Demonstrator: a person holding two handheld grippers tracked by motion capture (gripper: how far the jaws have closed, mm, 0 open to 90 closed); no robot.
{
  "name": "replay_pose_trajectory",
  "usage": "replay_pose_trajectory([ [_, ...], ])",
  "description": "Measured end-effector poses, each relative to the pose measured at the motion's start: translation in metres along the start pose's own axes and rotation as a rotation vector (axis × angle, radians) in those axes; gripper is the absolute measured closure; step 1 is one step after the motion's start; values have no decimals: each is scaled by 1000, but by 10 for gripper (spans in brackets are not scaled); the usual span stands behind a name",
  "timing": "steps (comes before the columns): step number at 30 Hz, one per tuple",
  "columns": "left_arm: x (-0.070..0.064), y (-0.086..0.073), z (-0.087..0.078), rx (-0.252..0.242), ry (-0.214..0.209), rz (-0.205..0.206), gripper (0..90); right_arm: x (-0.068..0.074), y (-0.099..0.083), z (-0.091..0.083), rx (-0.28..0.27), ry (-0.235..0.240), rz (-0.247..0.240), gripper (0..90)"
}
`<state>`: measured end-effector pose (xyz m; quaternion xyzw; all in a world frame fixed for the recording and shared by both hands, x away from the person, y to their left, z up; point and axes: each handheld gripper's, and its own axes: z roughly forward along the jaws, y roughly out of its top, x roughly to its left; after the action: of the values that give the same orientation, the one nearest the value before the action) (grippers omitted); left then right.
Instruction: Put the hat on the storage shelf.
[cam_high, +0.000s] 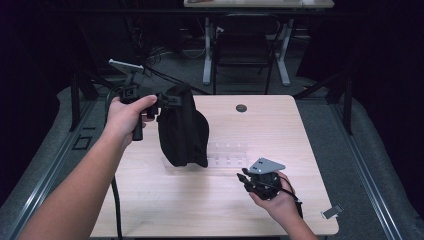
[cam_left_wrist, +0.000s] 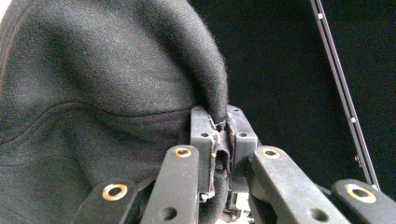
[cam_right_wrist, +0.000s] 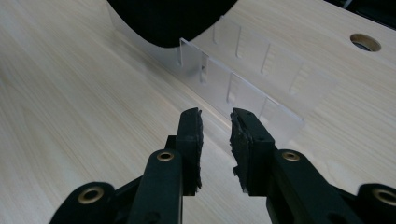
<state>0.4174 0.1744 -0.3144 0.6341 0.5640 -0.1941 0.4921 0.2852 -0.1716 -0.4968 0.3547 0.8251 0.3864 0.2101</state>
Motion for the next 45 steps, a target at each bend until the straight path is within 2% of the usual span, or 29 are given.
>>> replay_pose_trajectory([
  [11, -1, -1, 1, 2, 2, 4, 838, 8, 23, 10, -24, 44, -17, 757],
  [21, -3, 1, 3, 5, 10, 6, 838, 15, 40, 17, -21, 78, -35, 771],
  [26, -5, 0, 5, 8, 12, 10, 838, 27, 55, 24, -28, 112, -69, 772],
  [33, -6, 1, 7, 9, 9, 11, 838, 39, 66, 33, -28, 143, -88, 779],
  [40, -6, 1, 7, 7, 10, 13, 838, 50, 79, 38, -36, 163, -117, 779],
  [41, -6, 1, 7, 8, 11, 13, 838, 50, 80, 38, -29, 155, -128, 780],
  [45, -6, 1, 7, 6, 11, 13, 838, 53, 83, 41, -37, 166, -126, 783],
])
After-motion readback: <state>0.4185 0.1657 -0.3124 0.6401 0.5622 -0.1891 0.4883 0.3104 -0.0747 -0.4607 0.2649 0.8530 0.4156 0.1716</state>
